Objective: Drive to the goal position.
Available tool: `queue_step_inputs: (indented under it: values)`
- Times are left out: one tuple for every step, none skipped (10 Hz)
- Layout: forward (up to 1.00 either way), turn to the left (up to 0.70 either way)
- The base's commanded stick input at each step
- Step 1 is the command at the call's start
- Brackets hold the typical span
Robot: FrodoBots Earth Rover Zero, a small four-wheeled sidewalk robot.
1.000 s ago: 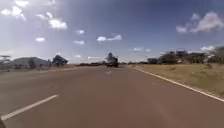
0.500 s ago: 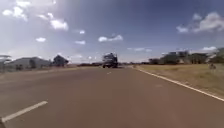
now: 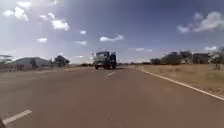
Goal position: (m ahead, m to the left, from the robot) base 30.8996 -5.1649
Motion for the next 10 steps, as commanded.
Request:
queue_step_inputs:
  values:
    - [0.85,0.0]
    - [0.85,0.0]
    - [0.85,-0.23]
    - [0.85,-0.34]
    - [0.85,-0.34]
    - [0.85,-0.34]
    - [0.85,-0.34]
    - [0.85,-0.34]
    - [0.85,-0.34]
    - [0.85,-0.34]
